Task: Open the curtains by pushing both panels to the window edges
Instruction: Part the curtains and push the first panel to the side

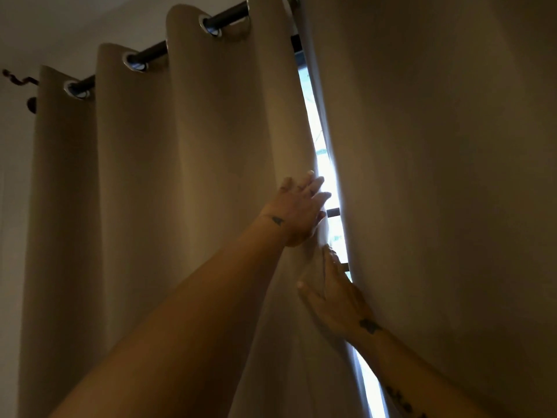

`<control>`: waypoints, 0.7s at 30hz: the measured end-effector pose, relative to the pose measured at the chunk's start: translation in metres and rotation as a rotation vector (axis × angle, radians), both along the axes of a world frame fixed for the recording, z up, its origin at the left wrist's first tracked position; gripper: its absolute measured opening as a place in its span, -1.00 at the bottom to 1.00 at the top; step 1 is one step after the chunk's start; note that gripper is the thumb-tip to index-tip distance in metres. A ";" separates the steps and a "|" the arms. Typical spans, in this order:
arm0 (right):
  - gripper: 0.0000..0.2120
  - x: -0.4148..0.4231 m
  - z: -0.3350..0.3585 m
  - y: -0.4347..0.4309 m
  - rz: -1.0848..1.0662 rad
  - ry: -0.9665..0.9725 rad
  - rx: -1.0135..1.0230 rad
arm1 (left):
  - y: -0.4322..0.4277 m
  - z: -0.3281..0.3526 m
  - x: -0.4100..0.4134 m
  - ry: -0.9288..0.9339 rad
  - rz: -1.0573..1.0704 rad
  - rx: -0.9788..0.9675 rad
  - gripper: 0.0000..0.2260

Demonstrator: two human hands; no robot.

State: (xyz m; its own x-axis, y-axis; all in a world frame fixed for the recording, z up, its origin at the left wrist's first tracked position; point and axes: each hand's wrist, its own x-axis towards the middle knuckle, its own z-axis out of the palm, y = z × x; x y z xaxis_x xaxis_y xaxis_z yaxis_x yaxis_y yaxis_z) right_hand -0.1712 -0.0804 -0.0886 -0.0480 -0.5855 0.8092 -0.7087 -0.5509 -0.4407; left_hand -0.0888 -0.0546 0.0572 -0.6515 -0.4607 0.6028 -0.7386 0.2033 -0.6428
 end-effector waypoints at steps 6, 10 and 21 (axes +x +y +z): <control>0.02 0.016 -0.003 -0.024 0.014 -0.054 -0.026 | -0.020 0.003 -0.012 -0.115 0.158 -0.005 -0.59; -0.07 0.023 -0.008 -0.038 0.115 -0.083 -0.057 | -0.032 0.002 -0.003 -0.135 0.226 0.012 -0.58; -0.27 0.065 -0.016 -0.078 0.273 -0.148 -0.065 | -0.065 -0.001 0.040 -0.159 0.442 0.032 -0.54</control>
